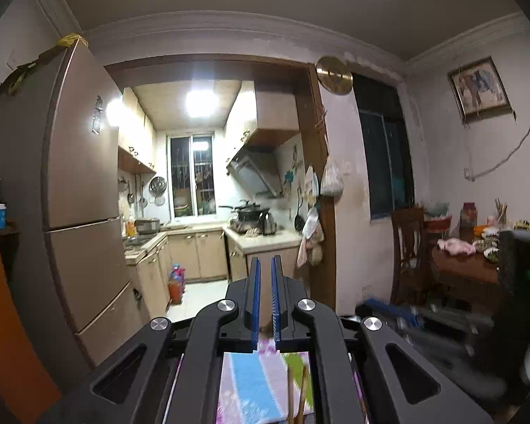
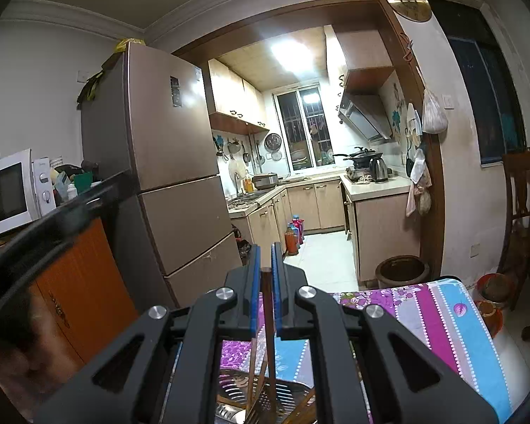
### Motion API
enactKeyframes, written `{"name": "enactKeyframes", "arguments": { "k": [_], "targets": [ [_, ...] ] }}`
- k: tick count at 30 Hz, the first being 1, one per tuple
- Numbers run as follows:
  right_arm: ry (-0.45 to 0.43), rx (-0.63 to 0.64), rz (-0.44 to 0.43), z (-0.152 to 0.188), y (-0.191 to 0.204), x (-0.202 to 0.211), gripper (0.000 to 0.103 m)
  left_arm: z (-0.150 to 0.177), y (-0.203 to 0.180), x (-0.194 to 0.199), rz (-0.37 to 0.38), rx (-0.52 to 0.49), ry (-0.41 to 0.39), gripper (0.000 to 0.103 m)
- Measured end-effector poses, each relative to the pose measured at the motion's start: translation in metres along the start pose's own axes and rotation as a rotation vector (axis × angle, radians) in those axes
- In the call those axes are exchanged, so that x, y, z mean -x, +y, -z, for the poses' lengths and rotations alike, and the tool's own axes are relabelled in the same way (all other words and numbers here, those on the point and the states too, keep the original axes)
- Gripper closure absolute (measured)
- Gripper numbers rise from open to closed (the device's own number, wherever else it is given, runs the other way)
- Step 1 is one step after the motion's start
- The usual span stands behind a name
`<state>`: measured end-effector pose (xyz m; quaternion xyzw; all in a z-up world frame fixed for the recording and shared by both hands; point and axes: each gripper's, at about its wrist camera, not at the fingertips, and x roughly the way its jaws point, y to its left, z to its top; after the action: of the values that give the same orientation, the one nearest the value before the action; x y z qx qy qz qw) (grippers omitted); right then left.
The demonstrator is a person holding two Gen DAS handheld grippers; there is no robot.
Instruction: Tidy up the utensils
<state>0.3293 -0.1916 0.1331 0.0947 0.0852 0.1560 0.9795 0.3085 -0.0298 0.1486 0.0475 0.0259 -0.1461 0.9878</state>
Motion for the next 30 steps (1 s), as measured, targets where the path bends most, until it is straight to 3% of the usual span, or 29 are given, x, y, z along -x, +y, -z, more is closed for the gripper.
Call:
{"name": "enactKeyframes", "arguments": {
  "k": [3,6,8,11,12,14,17,19,21,24,29,30],
  "targets": [
    [-0.004,-0.008,-0.012,0.002,-0.005,0.005,0.098,0.034,0.009,0.033,0.032,0.046,0.108,0.096],
    [-0.003,-0.007,-0.014,0.005,-0.009,0.009,0.098,0.095,0.016,0.051,0.033,0.066,0.322,0.094],
    [-0.002,-0.01,-0.016,0.005,-0.009,0.009,0.098,0.145,0.023,0.049,0.073,0.157,0.5,0.083],
    [-0.002,-0.02,-0.016,0.007,-0.011,0.009,0.098,0.21,0.018,0.034,0.117,0.248,0.694,0.081],
    [-0.001,-0.023,-0.016,0.008,-0.011,0.009,0.098,0.226,0.015,0.028,0.127,0.264,0.724,0.081],
    [0.005,-0.02,-0.014,0.009,-0.01,0.008,0.098,0.244,0.01,0.013,0.103,0.279,0.743,0.08],
    [0.01,-0.006,-0.005,0.011,-0.007,0.007,0.098,0.251,-0.001,-0.004,0.044,0.213,0.74,0.068],
    [0.007,-0.007,-0.006,0.011,-0.008,0.007,0.098,0.257,-0.001,-0.009,0.076,0.235,0.755,0.066],
    [0.002,-0.011,-0.007,0.01,-0.009,0.008,0.098,0.261,-0.006,-0.015,0.037,0.196,0.76,0.066],
    [-0.008,-0.021,-0.011,0.007,-0.013,0.01,0.098,0.269,-0.008,-0.029,0.05,0.19,0.788,0.067],
    [-0.035,-0.02,-0.027,0.0,-0.015,0.017,0.098,0.284,-0.011,-0.038,0.026,0.154,0.806,0.083],
    [-0.041,-0.018,-0.029,-0.002,-0.015,0.017,0.098,0.284,-0.012,-0.036,0.022,0.148,0.789,0.093]
  ]
}}
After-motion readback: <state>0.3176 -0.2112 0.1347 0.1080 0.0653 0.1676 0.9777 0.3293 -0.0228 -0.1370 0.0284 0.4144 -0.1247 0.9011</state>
